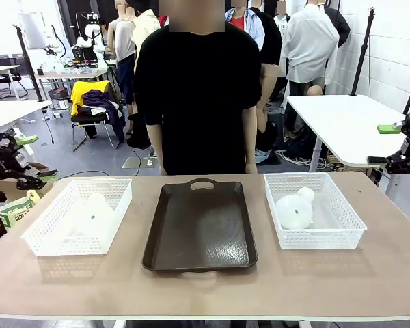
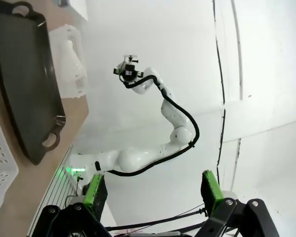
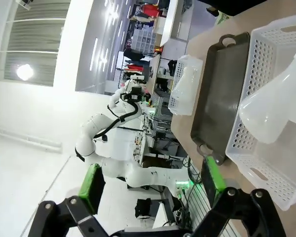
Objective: Prepare the laboratory tools.
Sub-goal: Pick up the Big flask that the person points to.
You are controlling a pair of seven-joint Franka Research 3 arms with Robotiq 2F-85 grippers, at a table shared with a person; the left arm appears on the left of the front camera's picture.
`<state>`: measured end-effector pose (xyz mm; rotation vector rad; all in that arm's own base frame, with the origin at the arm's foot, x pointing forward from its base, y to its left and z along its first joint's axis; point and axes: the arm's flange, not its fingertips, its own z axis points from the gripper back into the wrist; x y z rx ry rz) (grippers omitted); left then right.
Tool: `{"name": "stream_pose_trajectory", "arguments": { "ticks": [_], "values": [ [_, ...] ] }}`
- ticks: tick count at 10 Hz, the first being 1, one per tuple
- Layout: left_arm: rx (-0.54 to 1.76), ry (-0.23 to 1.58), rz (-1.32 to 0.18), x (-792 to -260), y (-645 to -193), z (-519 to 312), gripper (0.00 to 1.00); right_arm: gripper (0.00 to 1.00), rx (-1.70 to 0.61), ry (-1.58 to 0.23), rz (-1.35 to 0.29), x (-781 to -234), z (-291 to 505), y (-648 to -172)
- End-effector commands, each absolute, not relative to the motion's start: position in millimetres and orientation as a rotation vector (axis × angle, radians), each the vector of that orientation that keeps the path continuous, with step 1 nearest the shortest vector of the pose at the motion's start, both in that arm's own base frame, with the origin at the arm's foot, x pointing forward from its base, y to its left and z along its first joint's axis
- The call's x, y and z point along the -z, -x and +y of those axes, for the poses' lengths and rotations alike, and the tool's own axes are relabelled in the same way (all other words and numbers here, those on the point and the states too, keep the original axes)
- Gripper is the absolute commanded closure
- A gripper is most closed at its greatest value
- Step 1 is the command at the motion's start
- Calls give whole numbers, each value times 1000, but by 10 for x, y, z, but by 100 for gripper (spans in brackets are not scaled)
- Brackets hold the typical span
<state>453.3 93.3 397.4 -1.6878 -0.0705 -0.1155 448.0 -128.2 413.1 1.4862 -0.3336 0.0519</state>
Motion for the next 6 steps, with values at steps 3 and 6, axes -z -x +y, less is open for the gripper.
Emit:
{"name": "stream_pose_trajectory", "arguments": {
  "ticks": [3, 6],
  "values": [
    [89, 1635, -78, -4094, -4586, 695, 0, 0, -38, -1499, -311, -4033, -1180, -4570],
    [116, 1641, -76, -4022, -4614, 753, 0, 0, -58, -1490, -306, -4059, -1174, -4526]
  ]
}}
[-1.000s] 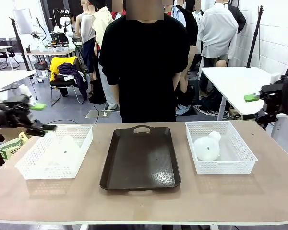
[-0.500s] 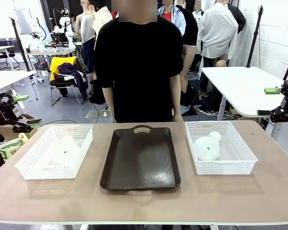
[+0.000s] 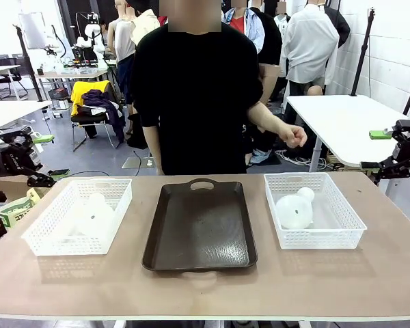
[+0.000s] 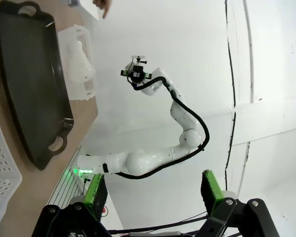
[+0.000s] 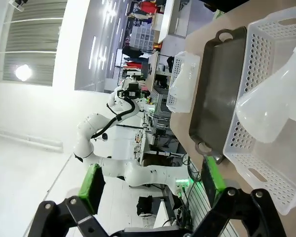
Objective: Prepare the laboratory tools.
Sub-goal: Pick up the Big flask that the person points to.
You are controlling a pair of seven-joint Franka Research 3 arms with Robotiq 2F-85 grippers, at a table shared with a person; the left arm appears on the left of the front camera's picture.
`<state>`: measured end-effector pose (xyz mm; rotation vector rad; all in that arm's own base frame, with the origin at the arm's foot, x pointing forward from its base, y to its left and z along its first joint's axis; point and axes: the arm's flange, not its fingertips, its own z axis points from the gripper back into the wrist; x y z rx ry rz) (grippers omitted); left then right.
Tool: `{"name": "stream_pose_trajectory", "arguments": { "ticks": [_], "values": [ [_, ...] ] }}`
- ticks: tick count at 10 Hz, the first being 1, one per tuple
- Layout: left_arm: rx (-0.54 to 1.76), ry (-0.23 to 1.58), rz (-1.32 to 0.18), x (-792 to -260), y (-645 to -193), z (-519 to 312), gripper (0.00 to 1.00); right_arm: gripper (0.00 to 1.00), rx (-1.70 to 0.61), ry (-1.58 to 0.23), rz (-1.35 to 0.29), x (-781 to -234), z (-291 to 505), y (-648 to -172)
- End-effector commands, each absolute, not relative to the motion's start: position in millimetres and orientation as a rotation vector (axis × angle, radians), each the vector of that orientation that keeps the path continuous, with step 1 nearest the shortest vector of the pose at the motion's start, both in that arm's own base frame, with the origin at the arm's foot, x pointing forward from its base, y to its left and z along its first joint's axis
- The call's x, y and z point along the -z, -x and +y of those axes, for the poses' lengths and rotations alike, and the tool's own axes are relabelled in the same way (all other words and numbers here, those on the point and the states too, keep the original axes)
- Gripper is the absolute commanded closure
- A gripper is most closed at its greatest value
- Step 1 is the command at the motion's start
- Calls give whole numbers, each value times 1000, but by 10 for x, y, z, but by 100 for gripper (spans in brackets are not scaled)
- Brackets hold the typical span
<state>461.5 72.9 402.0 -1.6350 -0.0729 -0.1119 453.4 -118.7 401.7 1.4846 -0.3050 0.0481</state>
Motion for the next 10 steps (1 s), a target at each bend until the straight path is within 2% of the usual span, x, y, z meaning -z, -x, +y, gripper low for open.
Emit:
{"name": "stream_pose_trajectory", "arguments": {
  "ticks": [1, 10],
  "values": [
    [116, 1641, -76, -4022, -4614, 753, 0, 0, -58, -1490, -306, -4059, -1174, -4526],
    [116, 1641, -76, -4022, -4614, 753, 0, 0, -58, -1490, -306, -4059, -1174, -4526]
  ]
}}
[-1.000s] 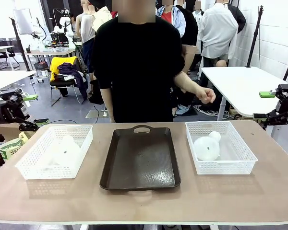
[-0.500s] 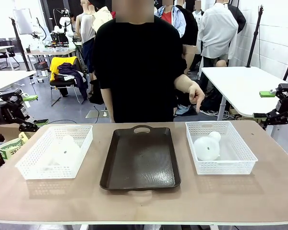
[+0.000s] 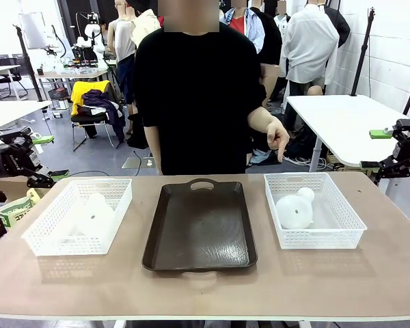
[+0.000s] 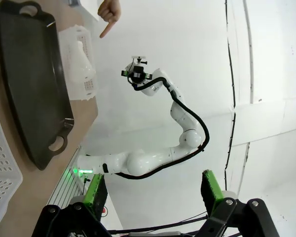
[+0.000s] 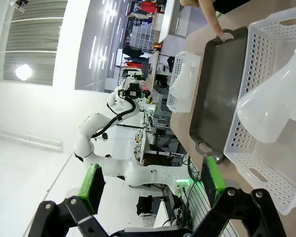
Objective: Prepare the laboratory tools.
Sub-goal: Pick up the Big flask that the person points to.
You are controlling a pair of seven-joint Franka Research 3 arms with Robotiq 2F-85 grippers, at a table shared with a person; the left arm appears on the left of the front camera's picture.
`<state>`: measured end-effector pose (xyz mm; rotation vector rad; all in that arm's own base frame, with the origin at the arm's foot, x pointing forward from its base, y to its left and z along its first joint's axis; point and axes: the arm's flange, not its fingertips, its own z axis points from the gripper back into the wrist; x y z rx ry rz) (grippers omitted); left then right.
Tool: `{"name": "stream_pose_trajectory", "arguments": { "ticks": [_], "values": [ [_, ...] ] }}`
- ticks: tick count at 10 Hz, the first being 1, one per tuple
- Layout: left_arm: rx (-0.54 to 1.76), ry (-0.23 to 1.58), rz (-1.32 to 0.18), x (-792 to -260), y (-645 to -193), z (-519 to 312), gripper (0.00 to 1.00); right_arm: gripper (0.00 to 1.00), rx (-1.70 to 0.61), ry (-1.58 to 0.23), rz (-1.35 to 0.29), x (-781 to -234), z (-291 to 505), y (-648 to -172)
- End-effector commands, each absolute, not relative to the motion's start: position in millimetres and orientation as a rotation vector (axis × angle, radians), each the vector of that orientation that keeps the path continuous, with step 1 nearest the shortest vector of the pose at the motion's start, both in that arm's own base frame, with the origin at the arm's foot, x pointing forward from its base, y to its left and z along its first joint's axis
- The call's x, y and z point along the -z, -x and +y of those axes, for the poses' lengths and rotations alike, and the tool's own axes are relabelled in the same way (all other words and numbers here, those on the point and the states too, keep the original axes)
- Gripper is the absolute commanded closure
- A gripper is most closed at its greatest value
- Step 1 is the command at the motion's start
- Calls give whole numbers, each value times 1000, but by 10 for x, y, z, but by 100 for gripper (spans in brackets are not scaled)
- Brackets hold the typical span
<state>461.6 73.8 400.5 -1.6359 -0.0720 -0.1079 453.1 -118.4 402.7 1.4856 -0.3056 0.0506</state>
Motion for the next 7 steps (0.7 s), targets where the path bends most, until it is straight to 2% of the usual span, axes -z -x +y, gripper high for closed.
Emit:
{"name": "stream_pose_trajectory", "arguments": {
  "ticks": [1, 4, 7],
  "values": [
    [116, 1641, -76, -4022, -4614, 753, 0, 0, -58, -1490, -306, -4059, -1174, -4526],
    [116, 1641, -76, -4022, -4614, 753, 0, 0, -6, -1458, -323, -4139, -1163, -4507],
    [116, 1641, -76, -4022, -4614, 753, 0, 0, 134, -1246, -332, -4614, -923, -4560]
  ]
}}
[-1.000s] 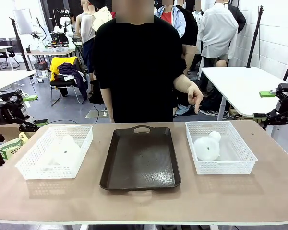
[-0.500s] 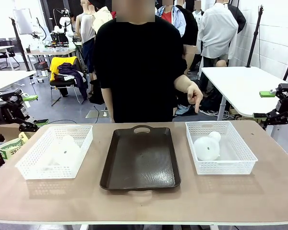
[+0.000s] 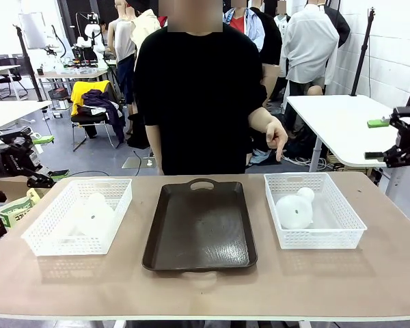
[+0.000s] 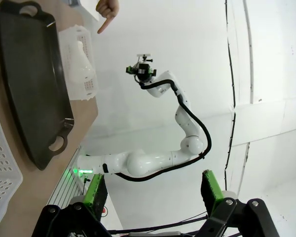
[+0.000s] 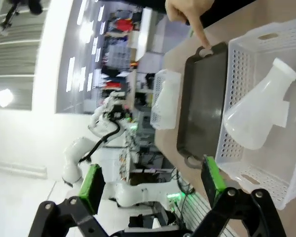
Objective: Prepare the laboratory tools.
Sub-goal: Pick up the Big flask that the person points to.
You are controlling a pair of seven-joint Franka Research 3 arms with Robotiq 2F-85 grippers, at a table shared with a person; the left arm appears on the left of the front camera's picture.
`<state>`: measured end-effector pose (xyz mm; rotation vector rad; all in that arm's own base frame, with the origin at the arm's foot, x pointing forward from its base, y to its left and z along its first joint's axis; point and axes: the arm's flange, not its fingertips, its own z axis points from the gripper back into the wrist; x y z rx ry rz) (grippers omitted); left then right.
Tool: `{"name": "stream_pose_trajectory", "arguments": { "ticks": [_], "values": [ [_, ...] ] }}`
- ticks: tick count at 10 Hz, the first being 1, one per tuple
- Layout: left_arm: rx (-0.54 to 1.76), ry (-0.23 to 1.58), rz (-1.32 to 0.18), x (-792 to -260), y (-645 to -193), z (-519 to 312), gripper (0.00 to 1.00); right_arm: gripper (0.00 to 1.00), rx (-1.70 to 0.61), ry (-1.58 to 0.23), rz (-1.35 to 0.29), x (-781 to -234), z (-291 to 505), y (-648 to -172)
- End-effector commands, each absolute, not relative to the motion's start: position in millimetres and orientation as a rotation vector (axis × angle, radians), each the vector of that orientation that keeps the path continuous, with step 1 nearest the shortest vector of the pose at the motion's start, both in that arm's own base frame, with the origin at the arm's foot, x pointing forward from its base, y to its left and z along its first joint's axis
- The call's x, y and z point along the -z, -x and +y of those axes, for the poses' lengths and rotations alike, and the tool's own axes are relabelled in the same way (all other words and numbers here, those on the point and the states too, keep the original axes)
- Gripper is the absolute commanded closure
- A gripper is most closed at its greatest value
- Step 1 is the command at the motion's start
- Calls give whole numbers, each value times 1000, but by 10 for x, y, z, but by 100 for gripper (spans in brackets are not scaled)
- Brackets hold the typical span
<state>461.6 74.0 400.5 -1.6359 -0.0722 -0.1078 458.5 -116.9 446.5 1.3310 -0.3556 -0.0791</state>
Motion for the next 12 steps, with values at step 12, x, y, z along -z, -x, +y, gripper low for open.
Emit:
{"name": "stream_pose_trajectory", "arguments": {
  "ticks": [12],
  "values": [
    [116, 1641, -76, -4022, -4614, 753, 0, 0, 368, -511, -146, -4878, 159, -5066]
  ]
}}
